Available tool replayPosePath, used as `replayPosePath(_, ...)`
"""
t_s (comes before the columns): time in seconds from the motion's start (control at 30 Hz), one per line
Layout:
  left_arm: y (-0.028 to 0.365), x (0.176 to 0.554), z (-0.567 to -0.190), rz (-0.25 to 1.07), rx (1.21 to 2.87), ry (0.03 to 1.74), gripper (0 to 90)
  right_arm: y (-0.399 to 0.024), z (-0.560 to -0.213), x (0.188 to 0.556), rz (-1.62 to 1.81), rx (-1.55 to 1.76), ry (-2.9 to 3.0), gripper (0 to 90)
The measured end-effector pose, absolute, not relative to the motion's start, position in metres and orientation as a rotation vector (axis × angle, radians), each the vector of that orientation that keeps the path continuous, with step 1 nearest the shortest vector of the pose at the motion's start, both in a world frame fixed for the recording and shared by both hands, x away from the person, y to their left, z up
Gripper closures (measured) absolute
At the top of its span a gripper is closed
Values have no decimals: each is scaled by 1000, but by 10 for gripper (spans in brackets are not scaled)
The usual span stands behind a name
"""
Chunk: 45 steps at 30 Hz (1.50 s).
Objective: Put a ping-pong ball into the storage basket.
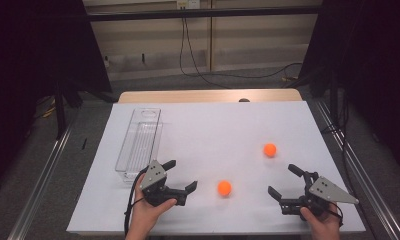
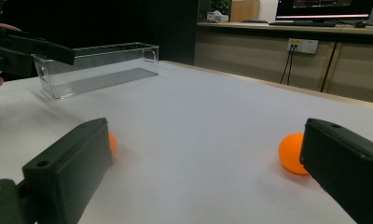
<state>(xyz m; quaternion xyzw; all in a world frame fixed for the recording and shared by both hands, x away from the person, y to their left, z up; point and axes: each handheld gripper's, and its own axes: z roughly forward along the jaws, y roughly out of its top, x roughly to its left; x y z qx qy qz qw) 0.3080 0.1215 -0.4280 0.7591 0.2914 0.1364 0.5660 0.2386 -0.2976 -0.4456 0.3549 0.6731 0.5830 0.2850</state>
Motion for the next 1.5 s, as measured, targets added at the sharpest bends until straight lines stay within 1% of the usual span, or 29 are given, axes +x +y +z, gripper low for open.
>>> replayPosePath(1.03,108,312,-430,293,1862,681,14,-298,-446,239,1562,946,1803,17)
replayPosePath(1.5,99,315,-429,286,1869,674,14,-297,-446,239,1563,946,1802,16)
